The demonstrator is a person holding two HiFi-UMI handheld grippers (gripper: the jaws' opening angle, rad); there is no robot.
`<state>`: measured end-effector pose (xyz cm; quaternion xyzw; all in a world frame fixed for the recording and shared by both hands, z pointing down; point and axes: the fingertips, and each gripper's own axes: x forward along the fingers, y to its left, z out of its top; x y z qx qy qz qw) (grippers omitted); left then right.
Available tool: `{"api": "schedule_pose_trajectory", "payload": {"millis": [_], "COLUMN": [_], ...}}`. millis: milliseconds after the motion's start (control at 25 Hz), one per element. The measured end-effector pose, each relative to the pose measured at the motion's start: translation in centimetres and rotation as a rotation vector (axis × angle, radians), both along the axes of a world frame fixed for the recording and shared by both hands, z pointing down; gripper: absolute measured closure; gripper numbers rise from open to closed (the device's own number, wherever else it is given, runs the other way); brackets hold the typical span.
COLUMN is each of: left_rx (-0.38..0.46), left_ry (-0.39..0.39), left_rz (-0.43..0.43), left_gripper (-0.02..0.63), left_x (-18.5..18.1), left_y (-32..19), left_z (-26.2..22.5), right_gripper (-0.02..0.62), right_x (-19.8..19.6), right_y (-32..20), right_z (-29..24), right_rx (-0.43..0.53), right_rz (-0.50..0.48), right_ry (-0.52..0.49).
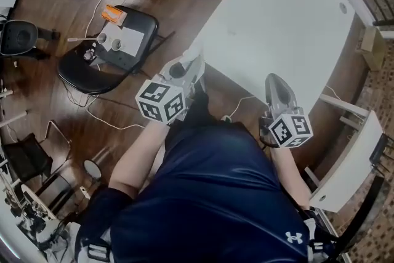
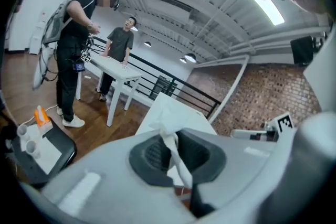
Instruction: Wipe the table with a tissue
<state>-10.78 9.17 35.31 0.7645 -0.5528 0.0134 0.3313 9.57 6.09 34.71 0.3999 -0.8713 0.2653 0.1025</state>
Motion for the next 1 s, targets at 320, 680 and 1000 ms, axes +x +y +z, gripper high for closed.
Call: {"api": "schedule_pose_trajectory", "payload": {"millis": [320,680,1000], "left_rx": [-0.059,-0.123,-0.267], "left_ry": [0.091,0.224,0.038], "left_rz": [0.106,0.141,0.021], "left_gripper": [0.597,0.597,0.597], "left_x": [-1.1,0.8,-1.9], "left_y": [-3.9,-5.5,-7.2], "left_z": [2.4,4.1,8.6], "right_gripper": [0.583,0.511,0.536], "right_x": [-6.3,-9.9,-7.8], "right_y": [-2.8,-2.7,-3.9], "right_z": [0.5,2.9,4.7], "right_rx": [-0.044,-0.115,-0.16], "right_rz": [-0.044,-0.184,-0.147], "right_ry": [0.004,-0.063,-0.133]}}
